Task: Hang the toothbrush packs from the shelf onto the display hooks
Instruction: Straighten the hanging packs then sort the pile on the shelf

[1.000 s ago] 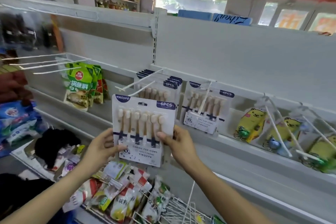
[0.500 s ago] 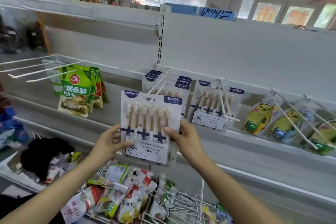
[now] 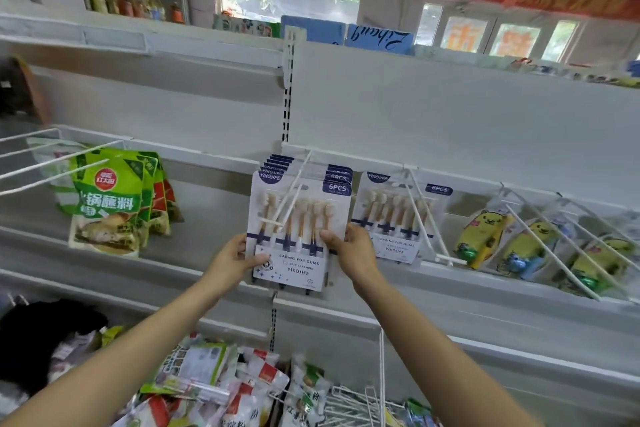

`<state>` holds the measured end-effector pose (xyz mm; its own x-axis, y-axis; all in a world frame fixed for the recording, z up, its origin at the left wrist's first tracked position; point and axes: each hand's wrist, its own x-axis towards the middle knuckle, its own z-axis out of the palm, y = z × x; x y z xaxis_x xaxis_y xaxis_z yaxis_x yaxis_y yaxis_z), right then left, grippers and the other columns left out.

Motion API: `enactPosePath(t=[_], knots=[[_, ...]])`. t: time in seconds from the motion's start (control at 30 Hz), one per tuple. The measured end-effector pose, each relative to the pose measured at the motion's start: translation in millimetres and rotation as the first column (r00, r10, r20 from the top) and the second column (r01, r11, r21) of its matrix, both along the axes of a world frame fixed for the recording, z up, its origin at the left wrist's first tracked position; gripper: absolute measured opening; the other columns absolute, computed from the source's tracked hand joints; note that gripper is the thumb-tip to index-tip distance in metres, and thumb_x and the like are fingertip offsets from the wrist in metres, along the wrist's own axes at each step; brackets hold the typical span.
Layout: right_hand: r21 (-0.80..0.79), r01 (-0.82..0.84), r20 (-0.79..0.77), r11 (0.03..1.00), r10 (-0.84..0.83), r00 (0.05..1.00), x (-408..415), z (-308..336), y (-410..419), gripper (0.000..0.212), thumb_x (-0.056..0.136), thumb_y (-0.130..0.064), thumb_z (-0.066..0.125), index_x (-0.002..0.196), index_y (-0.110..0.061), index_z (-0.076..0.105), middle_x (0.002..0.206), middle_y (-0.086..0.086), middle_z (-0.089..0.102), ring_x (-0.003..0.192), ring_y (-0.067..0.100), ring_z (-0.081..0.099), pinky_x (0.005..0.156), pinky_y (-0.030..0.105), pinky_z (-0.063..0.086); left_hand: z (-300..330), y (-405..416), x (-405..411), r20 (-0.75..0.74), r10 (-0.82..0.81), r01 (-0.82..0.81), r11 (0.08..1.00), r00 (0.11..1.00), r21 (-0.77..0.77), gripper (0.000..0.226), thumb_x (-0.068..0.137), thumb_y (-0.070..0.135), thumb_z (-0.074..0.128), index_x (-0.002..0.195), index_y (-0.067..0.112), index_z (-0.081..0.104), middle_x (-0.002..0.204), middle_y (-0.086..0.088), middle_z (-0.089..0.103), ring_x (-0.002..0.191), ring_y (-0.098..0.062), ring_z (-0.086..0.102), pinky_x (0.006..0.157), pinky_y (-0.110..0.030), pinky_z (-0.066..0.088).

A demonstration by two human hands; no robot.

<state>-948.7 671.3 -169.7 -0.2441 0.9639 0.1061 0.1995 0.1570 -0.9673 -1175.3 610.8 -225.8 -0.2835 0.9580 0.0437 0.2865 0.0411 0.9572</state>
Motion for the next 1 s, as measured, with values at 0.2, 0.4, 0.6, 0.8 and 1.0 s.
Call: enactPosePath(t=[0.2,0.4,0.6,0.8,1.0], knots=[[0.010,0.044,0.007,0.999,-0.044,0.999,-5,-7,8,0.008,0.095,-0.020,0.065,0.102,-0.017,0.069,0.097,-0.006,0.074,0.087,0.004,0.068,0.066,0.014,0.048,-2,8,-7,-0.013,-0.050,0.050,0.998,0.999,0.029,0.039,0.085,0.016,0.075,0.120,0.024,0.059,0.109,0.005,0.073,0.103,-0.012,0.067,0.084,-0.025,0.052],[0.052,0.074,0.043,0.996,-0.076,0.996,-2,-13,4,0.002,0.092,-0.030,0.069,0.092,-0.028,0.068,0.097,-0.005,0.076,0.091,0.008,0.071,0.082,0.031,0.056,5,-3,2,-0.259,0.045,-0.040,0.999,0.965,0.028,0.038,0.089,0.037,0.070,0.122,0.028,0.055,0.105,0.015,0.064,0.094,-0.006,0.062,0.079,-0.029,0.049],[0.137,0.139,0.254,0.981,-0.170,0.952,27,-24,-12,0.041,0.090,-0.043,0.069,0.120,-0.017,0.058,0.108,-0.002,0.065,0.100,0.012,0.062,0.082,0.023,0.049,13,-7,-6,-0.693,-0.172,-0.083,0.944,0.700,-0.318,0.057,0.090,0.060,0.056,0.129,0.019,0.057,0.124,-0.002,0.065,0.110,-0.020,0.062,0.085,-0.031,0.047],[0.335,-0.059,0.521,0.940,-0.133,0.843,87,-33,-41,0.042,0.093,-0.025,0.066,0.133,-0.019,0.055,0.129,-0.006,0.062,0.114,0.011,0.058,0.100,0.035,0.049,16,-27,39,-0.785,-0.224,0.296,0.954,0.578,-0.055,0.026,0.093,0.042,0.060,0.119,0.038,0.063,0.119,0.023,0.062,0.103,0.007,0.053,0.097,-0.022,0.046],[0.467,-0.193,0.714,0.863,-0.238,0.659,161,-29,-79,0.045,0.097,-0.029,0.059,0.140,-0.022,0.048,0.142,-0.004,0.054,0.129,0.019,0.051,0.103,0.036,0.044,22,-15,110,-0.872,-0.195,0.579,0.807,0.449,0.118,0.041,0.094,0.046,0.054,0.135,0.042,0.050,0.138,0.019,0.053,0.129,-0.003,0.046,0.109,-0.031,0.039]])
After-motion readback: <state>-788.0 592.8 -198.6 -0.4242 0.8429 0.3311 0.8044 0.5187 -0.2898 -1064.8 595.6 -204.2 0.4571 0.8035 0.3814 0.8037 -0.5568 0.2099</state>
